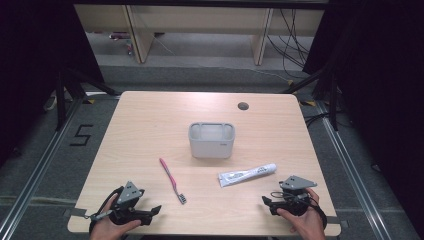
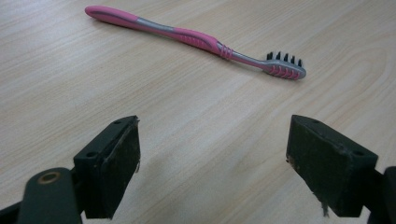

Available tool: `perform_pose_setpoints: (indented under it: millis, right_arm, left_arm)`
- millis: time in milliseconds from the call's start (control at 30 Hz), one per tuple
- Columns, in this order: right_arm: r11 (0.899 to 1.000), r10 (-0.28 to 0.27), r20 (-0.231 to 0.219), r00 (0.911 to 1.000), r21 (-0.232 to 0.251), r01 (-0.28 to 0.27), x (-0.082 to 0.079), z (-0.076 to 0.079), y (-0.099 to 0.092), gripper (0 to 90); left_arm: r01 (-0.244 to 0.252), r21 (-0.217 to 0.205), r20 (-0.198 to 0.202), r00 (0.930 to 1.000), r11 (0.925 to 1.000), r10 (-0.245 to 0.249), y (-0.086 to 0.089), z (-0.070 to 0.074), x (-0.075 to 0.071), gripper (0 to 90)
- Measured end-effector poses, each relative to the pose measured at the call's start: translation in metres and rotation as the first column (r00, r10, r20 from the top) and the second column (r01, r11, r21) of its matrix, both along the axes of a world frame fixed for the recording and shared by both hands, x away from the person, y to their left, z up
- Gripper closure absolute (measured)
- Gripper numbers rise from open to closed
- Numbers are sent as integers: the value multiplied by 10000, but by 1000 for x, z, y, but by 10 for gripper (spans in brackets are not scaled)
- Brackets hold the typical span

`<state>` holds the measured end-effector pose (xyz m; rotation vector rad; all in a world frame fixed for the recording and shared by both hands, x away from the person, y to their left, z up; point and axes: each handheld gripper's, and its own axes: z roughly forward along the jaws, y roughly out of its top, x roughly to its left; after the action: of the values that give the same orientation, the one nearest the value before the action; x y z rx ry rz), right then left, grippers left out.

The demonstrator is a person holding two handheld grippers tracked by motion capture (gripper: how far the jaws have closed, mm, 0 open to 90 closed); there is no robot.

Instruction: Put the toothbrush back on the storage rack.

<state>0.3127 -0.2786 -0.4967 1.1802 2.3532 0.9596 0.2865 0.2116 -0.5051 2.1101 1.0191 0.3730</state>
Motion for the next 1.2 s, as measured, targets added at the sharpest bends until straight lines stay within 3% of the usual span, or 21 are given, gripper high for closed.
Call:
perform_pose_setpoints:
  millis: [200, 233, 300, 733, 900, 1067, 1100, 1133, 1167, 1200]
  right_arm:
    - [10000, -1, -38, 10000, 70, 1, 1, -1, 0, 180]
    - [9997, 189, 275, 9994, -185, -184, 2, -1, -2, 181]
    - [10000, -31, 54, 10000, -4, 31, 0, -1, 0, 183]
    - [9998, -33, -116, 9999, 195, 36, 0, -2, 2, 193]
    - [9999, 81, -172, 9998, 146, -79, 0, -1, 1, 196]
    - [9999, 55, -82, 10000, 149, -54, 0, -1, 1, 200]
    - [9998, 65, -100, 9999, 168, -63, 0, -1, 1, 201]
    - [9998, 65, -80, 9999, 170, -64, 0, -2, 2, 202]
    - [9998, 21, -159, 9999, 175, -19, -1, -1, 2, 203]
    - [9998, 95, -64, 9999, 163, -94, 0, -1, 2, 203]
  left_arm:
    - [-19, 2, 5, 10000, 10000, 19, 0, 0, 0, 171]
    - [-18, 7, 11, 10000, 10000, 18, 0, 0, 0, 171]
    - [30, -16, 38, 10000, 10000, -30, 0, 0, 0, 171]
    - [569, -53, 549, 9969, 9984, -566, -2, 6, 10, 158]
    - [996, 314, 950, 9902, 9945, -1022, -3, 10, 21, 156]
    - [1581, 702, 1044, 9808, 9849, -1649, -5, 14, 29, 160]
    - [1820, 883, 1097, 9754, 9793, -1912, -7, 16, 33, 166]
    - [1820, 883, 1097, 9754, 9793, -1912, -7, 16, 33, 169]
    - [2113, 1095, 1082, 9688, 9713, -2229, -8, 19, 36, 170]
    - [2113, 1095, 1082, 9688, 9713, -2229, -8, 19, 36, 174]
